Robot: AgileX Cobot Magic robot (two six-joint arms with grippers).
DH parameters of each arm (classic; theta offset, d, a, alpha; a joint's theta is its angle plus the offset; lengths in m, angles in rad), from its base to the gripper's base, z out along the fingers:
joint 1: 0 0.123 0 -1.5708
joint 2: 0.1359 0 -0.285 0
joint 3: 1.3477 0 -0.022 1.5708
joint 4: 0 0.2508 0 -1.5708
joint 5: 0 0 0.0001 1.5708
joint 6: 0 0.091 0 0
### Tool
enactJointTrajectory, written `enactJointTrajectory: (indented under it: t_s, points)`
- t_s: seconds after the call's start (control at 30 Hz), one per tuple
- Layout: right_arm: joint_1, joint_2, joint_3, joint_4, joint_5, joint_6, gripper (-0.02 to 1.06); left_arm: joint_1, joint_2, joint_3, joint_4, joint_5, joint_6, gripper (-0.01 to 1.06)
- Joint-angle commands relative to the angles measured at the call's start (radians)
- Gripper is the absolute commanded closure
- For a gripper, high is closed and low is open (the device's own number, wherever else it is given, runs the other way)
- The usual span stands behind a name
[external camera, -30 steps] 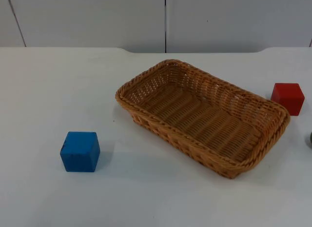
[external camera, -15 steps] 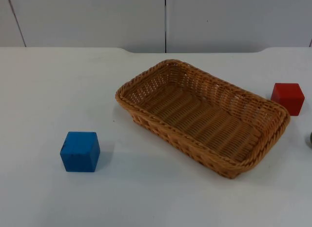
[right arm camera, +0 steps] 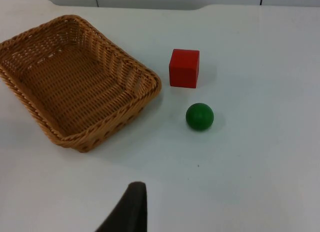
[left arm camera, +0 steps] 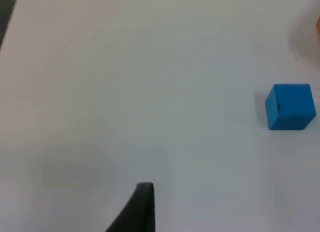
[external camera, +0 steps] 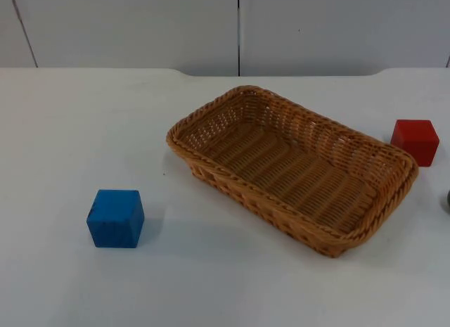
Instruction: Place all geometric objects except the red cube into the basket.
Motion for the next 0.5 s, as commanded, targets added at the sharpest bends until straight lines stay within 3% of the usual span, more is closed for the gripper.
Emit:
enactJointTrajectory:
  t_s: [0.0, 0.2, 0.47]
  points:
    - [-0.006, -0.003, 0.004, 0.004, -0.007, -0.016, -0.01, 0.003, 0.075, -0.008, -0.031, -0.049, -0.001, 0.00]
    - [-0.006, -0.003, 0.004, 0.004, -0.007, -0.016, -0.01, 0.003, 0.277, -0.008, -0.070, -0.162, 0.039, 0.00]
    - [-0.006, -0.003, 0.004, 0.006, -0.007, -0.016, -0.01, 0.003, 0.551, -0.013, -0.080, -0.220, 0.075, 0.00]
